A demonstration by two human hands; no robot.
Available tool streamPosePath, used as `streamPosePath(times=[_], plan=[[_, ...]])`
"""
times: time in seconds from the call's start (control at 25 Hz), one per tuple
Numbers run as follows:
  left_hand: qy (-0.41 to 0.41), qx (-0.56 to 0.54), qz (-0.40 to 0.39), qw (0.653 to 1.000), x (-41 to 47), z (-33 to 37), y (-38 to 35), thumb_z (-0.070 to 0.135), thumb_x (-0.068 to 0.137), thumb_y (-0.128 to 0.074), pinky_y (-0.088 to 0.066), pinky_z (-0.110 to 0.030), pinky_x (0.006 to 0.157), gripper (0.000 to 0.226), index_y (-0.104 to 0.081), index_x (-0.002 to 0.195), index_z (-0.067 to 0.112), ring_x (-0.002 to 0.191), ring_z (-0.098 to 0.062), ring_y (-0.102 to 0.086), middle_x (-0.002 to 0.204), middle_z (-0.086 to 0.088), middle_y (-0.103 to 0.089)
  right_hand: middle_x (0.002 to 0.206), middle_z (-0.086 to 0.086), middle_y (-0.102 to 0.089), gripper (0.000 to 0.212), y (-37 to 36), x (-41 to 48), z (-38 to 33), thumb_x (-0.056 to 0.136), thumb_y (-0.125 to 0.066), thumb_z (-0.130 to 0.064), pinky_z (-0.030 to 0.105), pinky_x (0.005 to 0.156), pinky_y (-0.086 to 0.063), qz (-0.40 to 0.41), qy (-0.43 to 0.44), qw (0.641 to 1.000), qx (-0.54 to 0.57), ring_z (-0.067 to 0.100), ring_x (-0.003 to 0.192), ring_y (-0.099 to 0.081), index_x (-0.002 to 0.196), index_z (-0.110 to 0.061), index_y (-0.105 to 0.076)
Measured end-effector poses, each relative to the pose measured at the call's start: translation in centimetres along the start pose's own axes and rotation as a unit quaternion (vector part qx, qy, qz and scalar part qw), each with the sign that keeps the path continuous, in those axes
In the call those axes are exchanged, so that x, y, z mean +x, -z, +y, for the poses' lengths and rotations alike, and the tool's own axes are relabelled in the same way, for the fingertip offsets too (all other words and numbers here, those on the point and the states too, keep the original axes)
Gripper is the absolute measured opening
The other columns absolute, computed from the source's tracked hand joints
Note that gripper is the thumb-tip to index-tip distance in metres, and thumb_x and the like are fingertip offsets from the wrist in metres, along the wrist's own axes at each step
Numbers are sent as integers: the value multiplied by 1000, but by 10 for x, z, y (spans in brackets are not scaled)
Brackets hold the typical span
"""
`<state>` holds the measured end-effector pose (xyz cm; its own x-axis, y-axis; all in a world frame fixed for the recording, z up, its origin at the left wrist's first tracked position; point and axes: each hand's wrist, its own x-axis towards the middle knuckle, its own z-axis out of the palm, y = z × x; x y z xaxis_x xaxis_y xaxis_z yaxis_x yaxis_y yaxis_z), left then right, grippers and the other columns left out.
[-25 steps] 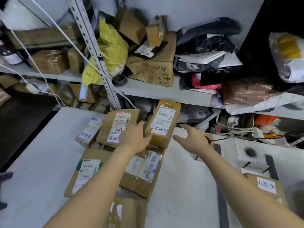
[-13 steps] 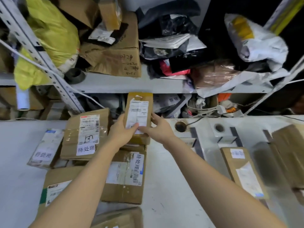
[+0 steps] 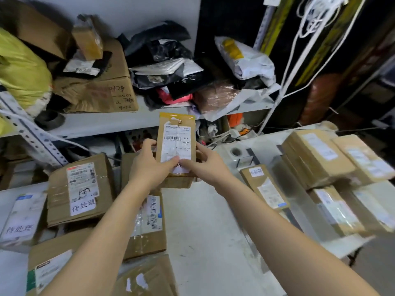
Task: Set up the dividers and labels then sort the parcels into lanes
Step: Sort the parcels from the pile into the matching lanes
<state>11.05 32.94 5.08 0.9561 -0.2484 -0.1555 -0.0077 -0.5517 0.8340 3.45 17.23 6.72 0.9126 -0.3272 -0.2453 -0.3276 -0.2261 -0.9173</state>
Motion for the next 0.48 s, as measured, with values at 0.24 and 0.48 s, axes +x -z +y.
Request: streamPosePath(times=[0.24,0.48], plan=[[-37,-7,-36,999,-59,60,-71,56,79,-77,-56,-48,92,73,-38,140,41,116,-20,-60,136,10,-60,114,-24,-71,53,91,-54,27,87,-76,-32,34,94,-58,58,3,998,0,-3,103,-67,133,-48,-57],[-36,-51,-78,995,-113,116,-182,40,87,-76,-53,-44,99,68,-40,145,41,119,-15,-58,137,12,-59,107,-16,-77,50,218,-82,93,84,-82,-22,40,87,-63,49,-2,999,13,5,94,-75,130,-33,-67]])
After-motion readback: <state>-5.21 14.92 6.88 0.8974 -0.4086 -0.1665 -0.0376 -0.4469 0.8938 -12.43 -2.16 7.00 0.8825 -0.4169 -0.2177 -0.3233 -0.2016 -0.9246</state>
